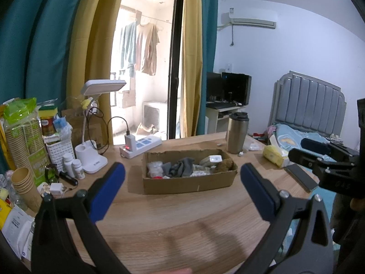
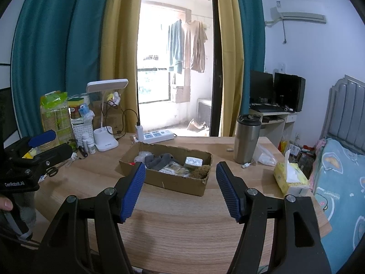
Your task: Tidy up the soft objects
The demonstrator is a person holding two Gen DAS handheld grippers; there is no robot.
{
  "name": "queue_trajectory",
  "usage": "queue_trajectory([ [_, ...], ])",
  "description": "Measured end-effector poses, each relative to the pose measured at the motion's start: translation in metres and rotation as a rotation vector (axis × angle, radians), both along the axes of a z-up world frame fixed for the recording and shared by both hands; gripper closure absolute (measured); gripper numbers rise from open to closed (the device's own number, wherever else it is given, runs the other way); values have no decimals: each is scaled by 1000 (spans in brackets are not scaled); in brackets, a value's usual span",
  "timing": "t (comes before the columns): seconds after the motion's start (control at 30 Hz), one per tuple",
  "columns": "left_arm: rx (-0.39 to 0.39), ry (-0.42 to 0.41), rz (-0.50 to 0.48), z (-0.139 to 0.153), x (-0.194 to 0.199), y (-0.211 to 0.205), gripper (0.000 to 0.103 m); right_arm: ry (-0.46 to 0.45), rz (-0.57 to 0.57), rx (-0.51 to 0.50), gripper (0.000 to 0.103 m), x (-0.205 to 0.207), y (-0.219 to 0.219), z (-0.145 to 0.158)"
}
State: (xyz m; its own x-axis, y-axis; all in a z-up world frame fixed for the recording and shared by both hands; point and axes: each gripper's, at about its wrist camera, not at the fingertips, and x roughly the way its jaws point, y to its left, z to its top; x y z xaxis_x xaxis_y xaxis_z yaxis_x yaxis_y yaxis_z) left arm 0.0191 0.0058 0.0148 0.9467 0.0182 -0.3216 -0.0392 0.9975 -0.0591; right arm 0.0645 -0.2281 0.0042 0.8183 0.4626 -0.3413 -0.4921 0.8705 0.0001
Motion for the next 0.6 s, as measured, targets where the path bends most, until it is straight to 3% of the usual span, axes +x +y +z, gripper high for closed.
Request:
queue_trajectory([
  [0.6,-2,1,-2,-1,0,-3,1,1,0,0,35,0,0,-1],
])
